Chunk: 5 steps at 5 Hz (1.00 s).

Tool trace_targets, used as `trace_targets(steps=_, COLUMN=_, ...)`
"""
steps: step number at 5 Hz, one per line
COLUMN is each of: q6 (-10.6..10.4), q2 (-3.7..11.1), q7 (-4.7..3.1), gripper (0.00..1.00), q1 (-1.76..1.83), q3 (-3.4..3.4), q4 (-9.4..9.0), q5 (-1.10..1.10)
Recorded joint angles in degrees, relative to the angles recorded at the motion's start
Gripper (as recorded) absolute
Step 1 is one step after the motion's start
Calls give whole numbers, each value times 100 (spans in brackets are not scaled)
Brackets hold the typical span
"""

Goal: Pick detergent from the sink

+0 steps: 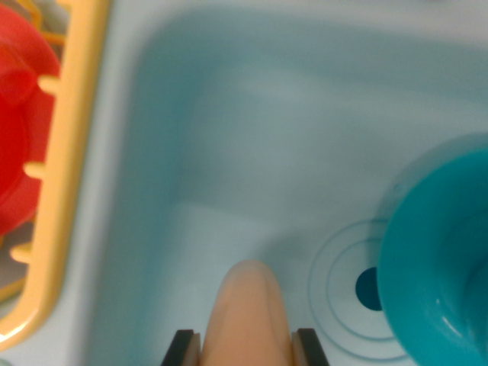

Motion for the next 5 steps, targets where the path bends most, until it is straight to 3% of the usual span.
trace_targets(steps=1, q6=0, q2=0, q7=0, gripper=100, q1=0, q3=0, q4=0, q5=0)
trace_targets(steps=2, q6=172, q2=-51, q7=15, gripper=100, q1=0, q3=0, q4=121, q5=-10)
trace_targets(steps=3, q6=172, q2=-51, q7=15, gripper=100, q1=0, q3=0, q4=121, q5=-10)
trace_targets(steps=4, q6=361, q2=-108, q7=31, gripper=100, q1=-1, q3=0, q4=255, q5=-22)
trace_targets(steps=5, q6=361, q2=-108, q7=31, gripper=100, q1=-1, q3=0, q4=255, q5=-22)
